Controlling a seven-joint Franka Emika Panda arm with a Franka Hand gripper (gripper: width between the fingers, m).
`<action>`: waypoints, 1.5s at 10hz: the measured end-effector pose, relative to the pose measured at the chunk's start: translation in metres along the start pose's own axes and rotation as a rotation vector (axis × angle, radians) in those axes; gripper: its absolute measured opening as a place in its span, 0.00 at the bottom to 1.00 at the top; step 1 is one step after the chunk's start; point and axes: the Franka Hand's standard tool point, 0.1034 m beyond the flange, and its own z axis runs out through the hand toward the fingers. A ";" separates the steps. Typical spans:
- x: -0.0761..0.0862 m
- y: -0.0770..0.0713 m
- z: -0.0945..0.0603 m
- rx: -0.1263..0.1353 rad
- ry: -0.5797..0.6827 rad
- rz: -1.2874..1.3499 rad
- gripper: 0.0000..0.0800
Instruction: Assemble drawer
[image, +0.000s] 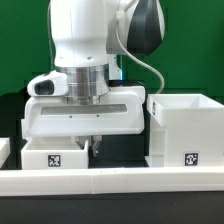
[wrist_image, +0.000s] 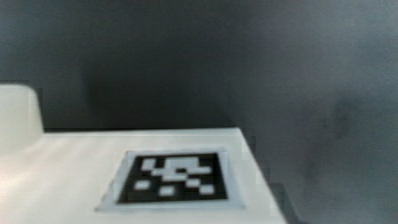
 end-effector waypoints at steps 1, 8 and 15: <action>-0.003 -0.002 -0.006 0.007 -0.016 -0.090 0.05; -0.013 -0.001 -0.006 0.008 -0.029 -0.470 0.05; -0.018 -0.013 -0.007 0.019 -0.053 -0.997 0.05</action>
Offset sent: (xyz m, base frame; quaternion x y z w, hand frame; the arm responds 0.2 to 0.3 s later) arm -0.0319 0.0063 0.0098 0.0264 -0.0008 -0.0720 0.9971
